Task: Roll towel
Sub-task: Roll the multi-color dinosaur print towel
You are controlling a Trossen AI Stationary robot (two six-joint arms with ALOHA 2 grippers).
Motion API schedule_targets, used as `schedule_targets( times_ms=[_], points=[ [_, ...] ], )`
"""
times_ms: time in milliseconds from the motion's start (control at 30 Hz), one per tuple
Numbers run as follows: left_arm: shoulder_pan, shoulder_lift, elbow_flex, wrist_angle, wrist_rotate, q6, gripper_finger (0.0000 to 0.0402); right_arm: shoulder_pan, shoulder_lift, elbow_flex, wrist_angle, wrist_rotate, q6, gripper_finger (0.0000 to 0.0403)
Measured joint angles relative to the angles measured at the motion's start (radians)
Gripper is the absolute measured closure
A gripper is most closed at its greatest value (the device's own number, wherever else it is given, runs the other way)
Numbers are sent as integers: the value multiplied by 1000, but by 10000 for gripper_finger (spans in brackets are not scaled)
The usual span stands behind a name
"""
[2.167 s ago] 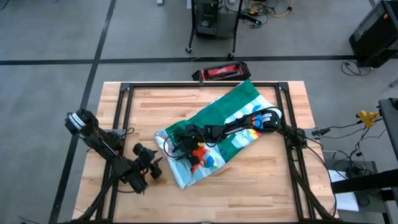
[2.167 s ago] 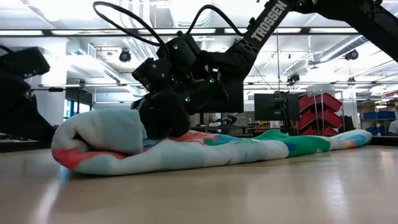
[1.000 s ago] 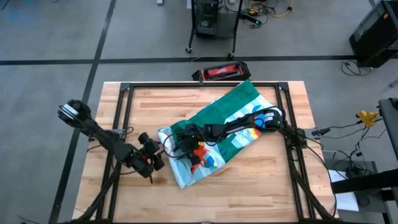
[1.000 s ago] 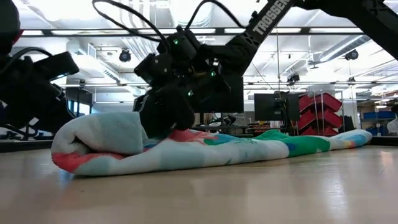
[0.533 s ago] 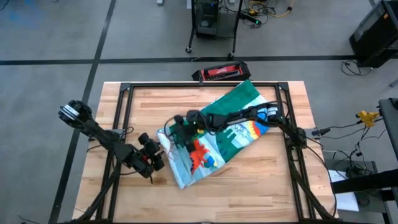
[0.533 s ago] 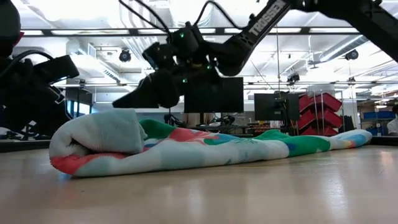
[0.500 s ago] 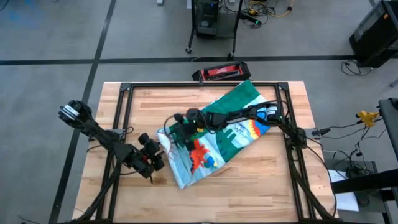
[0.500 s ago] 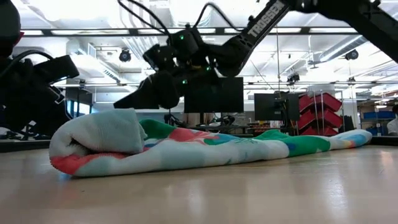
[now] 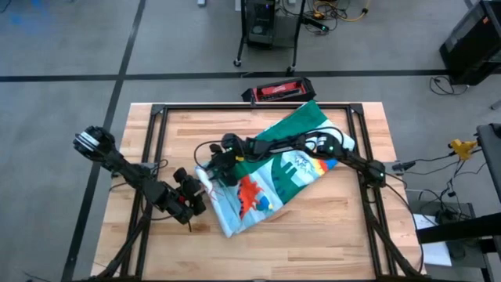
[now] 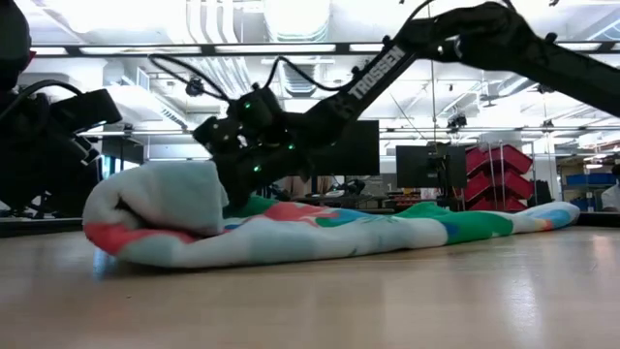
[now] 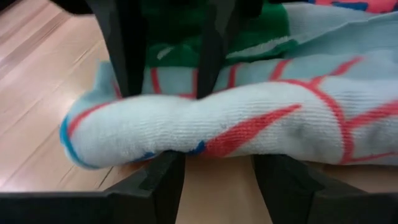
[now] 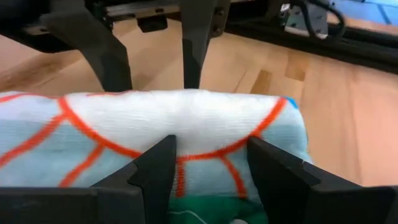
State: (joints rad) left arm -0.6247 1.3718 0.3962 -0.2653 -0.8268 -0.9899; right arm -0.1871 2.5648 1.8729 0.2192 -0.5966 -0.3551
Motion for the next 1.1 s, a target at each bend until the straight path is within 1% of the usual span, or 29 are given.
schedule_targets(
  times_ms=[100, 267, 600, 800, 967, 1100],
  points=[
    [0, -2, 0, -4, -2, 2, 221, 0, 17, 48, -64, -6, -19, 217],
    [1, -6, 0, -7, -16, 7, 217, 0, 3, 93, -181, 12, -72, 217],
    [1, -7, 0, -8, -25, 9, 226, -14, -57, 98, -257, 20, -115, 217],
    [1, -7, 0, -13, -25, 9, 226, -25, -58, 98, -264, 21, -117, 217],
    [1, -7, 0, -11, -26, 7, 217, -26, -13, 98, -177, 20, -99, 217],
    [1, -7, 0, 0, -25, 4, 215, -26, 14, 99, -151, 13, -85, 217]
  ],
)
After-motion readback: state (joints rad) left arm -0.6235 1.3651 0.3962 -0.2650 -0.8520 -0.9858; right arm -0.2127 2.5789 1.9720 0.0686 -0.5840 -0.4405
